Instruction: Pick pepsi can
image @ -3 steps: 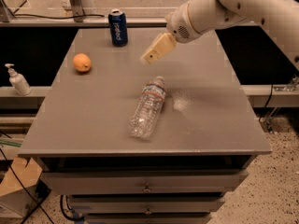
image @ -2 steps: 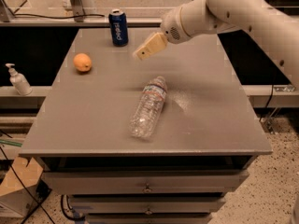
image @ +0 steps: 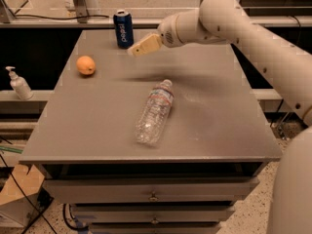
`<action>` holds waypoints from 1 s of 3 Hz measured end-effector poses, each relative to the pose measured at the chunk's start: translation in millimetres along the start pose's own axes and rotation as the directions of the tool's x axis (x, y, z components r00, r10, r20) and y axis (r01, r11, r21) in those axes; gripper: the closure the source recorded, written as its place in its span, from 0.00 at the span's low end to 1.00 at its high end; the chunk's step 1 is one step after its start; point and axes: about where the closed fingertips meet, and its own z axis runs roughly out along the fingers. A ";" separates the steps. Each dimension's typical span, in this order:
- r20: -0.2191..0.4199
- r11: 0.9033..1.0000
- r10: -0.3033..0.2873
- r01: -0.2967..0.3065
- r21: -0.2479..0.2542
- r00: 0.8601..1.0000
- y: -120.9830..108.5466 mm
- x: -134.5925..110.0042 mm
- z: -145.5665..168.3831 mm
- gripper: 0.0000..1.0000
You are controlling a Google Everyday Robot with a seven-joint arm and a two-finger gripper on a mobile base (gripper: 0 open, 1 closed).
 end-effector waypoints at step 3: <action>0.068 0.996 0.089 -0.090 0.017 0.994 -26.6 -2.2 68.2 0.00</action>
Offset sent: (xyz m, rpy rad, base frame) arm 0.0663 0.0311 -0.0248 0.1386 0.0229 -0.0725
